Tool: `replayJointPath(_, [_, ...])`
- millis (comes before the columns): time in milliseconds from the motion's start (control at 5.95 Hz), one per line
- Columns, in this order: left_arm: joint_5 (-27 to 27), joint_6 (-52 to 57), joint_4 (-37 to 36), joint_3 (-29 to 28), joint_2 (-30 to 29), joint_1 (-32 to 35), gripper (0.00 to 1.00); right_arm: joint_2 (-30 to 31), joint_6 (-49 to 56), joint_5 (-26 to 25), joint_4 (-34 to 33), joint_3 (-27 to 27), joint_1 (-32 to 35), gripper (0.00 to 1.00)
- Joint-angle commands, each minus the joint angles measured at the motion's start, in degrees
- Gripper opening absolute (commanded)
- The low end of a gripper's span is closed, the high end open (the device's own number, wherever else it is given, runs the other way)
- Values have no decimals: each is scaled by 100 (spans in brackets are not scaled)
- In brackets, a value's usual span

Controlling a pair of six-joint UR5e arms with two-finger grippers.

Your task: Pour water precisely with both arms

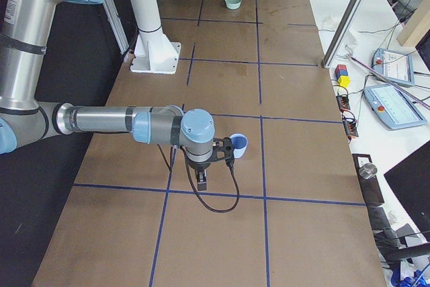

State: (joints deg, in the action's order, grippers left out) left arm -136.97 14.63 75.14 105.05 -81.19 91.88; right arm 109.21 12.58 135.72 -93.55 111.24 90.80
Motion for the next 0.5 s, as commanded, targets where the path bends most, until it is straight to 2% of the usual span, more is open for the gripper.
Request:
replayJointPath(0, [13, 5, 44, 94, 42, 5, 100, 22, -36, 16, 380, -32, -1, 100])
replayJointPath(336, [-5, -4, 524, -98, 24, -12, 100, 13, -54, 24, 346, -32, -44, 100])
